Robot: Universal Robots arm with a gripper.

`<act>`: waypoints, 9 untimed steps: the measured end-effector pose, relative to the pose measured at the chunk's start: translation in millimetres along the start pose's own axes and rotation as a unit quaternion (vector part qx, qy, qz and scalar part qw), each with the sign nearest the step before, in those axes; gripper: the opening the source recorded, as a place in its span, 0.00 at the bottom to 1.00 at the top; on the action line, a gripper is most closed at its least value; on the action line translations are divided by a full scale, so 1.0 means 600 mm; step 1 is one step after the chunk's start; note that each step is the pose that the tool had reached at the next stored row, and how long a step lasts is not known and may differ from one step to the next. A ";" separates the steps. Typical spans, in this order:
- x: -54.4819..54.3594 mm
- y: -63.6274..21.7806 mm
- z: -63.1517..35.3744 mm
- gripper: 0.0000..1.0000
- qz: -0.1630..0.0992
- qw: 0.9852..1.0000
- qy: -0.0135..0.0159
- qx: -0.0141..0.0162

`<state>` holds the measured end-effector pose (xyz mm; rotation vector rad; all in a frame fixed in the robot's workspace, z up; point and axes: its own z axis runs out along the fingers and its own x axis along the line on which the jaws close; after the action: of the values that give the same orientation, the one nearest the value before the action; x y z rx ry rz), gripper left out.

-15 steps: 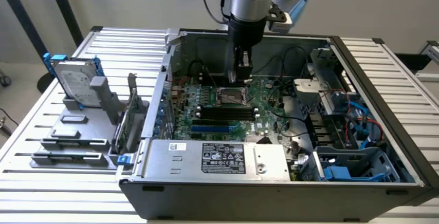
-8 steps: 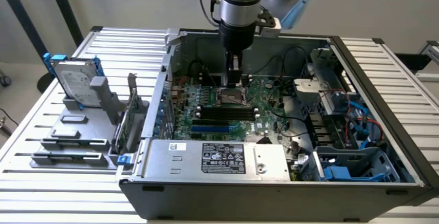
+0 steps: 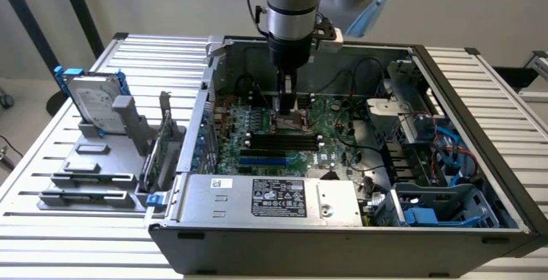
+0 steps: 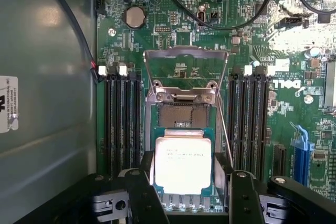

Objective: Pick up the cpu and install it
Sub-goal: 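Place the cpu into insertion slot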

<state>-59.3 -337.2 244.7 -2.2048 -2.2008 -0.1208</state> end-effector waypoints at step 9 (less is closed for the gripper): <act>-0.003 -0.001 0.024 0.54 0.003 1.000 0.000 -0.008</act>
<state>-59.1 -338.2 230.2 -2.2203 -2.2012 -0.1395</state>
